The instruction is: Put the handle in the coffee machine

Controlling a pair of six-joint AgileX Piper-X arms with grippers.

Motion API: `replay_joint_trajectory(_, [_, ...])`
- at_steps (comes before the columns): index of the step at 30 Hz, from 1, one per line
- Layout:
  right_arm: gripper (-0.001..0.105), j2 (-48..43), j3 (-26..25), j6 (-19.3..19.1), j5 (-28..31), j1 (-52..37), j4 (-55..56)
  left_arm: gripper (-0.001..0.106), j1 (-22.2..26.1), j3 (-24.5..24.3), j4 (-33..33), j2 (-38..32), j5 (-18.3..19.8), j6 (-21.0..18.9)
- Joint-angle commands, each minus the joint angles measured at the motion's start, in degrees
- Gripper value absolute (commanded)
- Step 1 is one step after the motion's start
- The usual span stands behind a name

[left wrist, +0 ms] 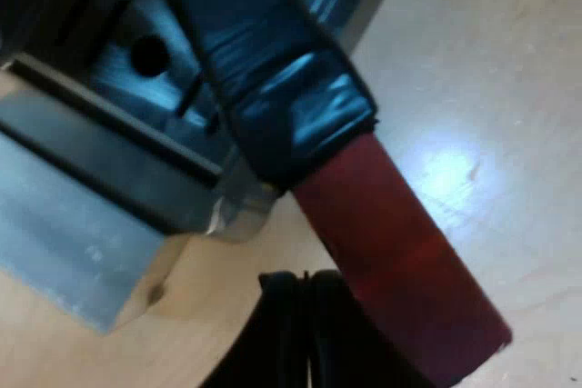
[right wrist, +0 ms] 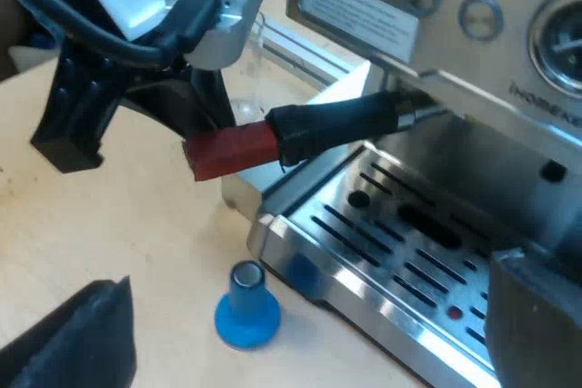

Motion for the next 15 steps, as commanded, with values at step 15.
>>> replay_joint_trajectory(15, [0.079,-1.0,2.2,4.3,3.5,0.1,4.7,0.001,-9.0,-0.3,-3.4,-0.2,3.8,-1.2])
